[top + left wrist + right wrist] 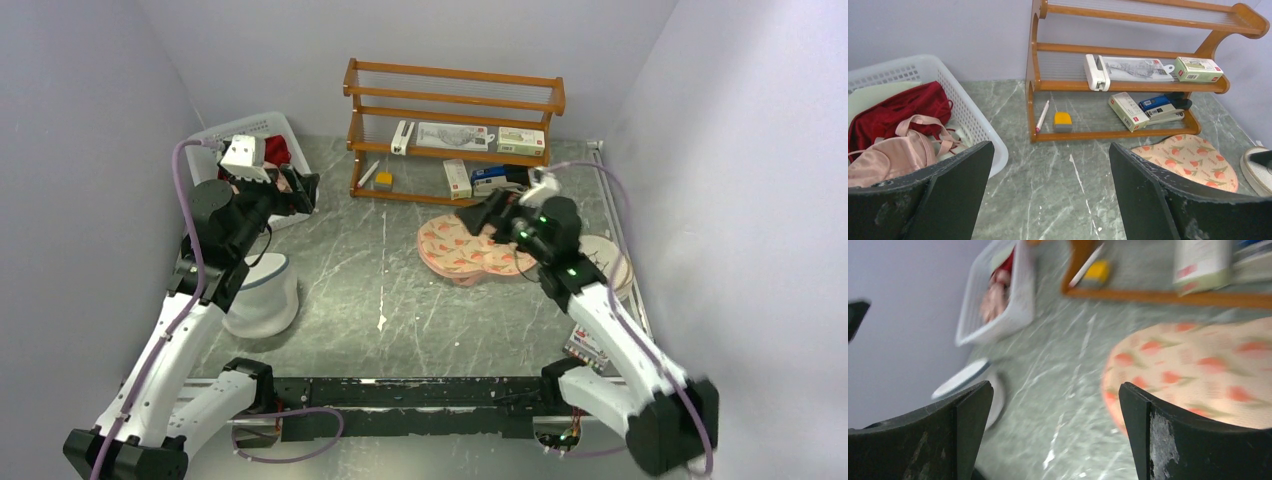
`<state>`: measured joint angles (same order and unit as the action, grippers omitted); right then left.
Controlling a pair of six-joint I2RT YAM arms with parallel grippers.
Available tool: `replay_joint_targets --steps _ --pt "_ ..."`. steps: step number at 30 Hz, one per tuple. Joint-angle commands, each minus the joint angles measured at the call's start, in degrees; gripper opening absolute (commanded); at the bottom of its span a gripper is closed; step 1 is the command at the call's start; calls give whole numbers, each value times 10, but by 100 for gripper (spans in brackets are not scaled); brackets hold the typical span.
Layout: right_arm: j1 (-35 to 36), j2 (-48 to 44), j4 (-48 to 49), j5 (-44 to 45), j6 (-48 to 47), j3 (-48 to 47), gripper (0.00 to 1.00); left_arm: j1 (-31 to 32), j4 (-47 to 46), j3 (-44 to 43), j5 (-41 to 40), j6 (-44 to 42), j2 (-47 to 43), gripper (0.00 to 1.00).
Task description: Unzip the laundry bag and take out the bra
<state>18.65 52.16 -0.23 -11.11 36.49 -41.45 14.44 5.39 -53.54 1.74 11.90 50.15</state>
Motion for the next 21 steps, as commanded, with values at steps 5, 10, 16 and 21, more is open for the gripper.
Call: replay_joint_targets --steps 5,10,16,21 --pt "201 308 166 -164 104 -106 100 -5 -52 1 4 -28 -1 96" --pt "327 476 268 -140 172 -205 100 -5 -63 8 -17 -39 -14 96" --pt "413 642 311 -54 247 -334 100 -8 -67 11 -40 -45 -21 96" --pt "431 728 275 15 272 -427 100 -8 -68 10 -31 -46 -22 97"
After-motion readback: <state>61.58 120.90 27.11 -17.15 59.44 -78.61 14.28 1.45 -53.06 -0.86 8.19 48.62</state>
